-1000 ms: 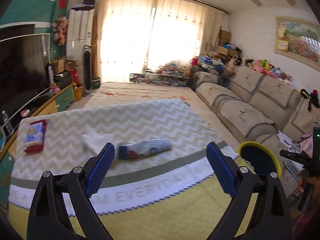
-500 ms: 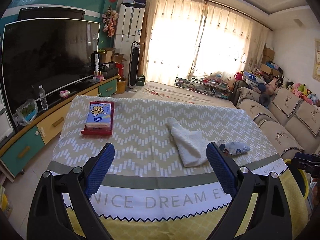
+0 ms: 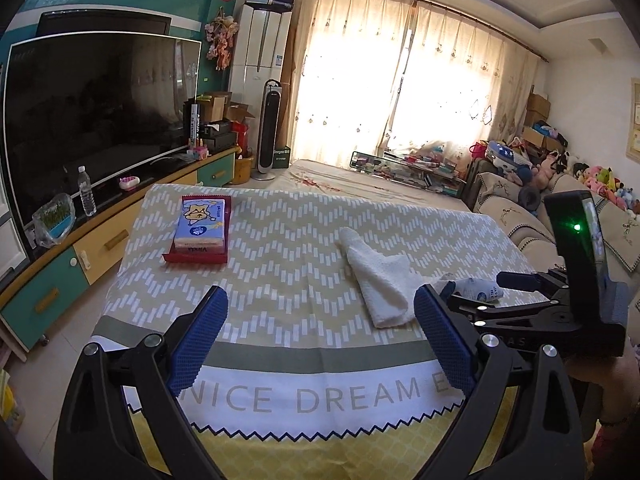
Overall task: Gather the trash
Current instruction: 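Grasp the blue-and-white squeezed tube with the right gripper and lift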
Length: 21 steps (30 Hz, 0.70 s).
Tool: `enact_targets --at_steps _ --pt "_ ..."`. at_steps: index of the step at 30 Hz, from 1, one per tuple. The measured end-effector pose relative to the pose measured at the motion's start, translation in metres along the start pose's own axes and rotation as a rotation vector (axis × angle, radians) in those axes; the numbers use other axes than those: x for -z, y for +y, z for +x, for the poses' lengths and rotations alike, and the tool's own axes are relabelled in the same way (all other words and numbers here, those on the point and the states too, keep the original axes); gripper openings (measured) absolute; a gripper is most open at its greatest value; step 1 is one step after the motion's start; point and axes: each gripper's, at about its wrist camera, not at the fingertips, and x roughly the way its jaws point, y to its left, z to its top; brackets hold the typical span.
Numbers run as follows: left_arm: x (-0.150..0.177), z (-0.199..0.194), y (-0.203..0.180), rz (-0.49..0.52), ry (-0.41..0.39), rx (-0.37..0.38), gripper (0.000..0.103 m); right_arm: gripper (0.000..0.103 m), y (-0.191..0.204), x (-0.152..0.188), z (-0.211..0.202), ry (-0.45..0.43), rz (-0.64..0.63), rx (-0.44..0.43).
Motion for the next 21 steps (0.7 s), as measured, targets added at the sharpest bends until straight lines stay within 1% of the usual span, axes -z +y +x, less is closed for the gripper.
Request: enact_targets --at_steps 5,7,9,13,15,17,19,21 --pt "0.001 0.003 -0.002 0.003 0.006 0.001 0.093 0.083 0.008 -0.008 0.012 0.002 -0.030 0.029" --pt "0.002 0.004 -0.001 0.005 0.009 -0.002 0.093 0.083 0.006 -0.010 0.017 0.007 -0.038 0.070" --pt "0.003 0.004 -0.001 0.004 0.014 0.000 0.093 0.083 -0.004 -0.010 0.021 0.020 -0.019 0.087" --pt "0.004 0.006 -0.003 0.006 0.020 0.003 0.093 0.083 -0.038 -0.007 0.024 0.058 0.049 0.116" --pt "0.005 0.007 -0.005 0.012 0.022 0.003 0.093 0.083 -0.052 -0.006 0.022 0.052 0.066 0.096" --pt "0.005 0.008 -0.007 0.017 0.024 0.002 0.093 0.083 -0.058 -0.007 0.020 0.036 0.050 0.047" --pt "0.006 0.009 -0.007 0.023 0.027 -0.001 0.093 0.083 -0.059 -0.012 0.018 0.018 -0.004 -0.017" --pt "0.007 0.011 -0.008 0.024 0.034 -0.005 0.093 0.083 -0.054 -0.016 0.018 0.010 -0.085 -0.065"
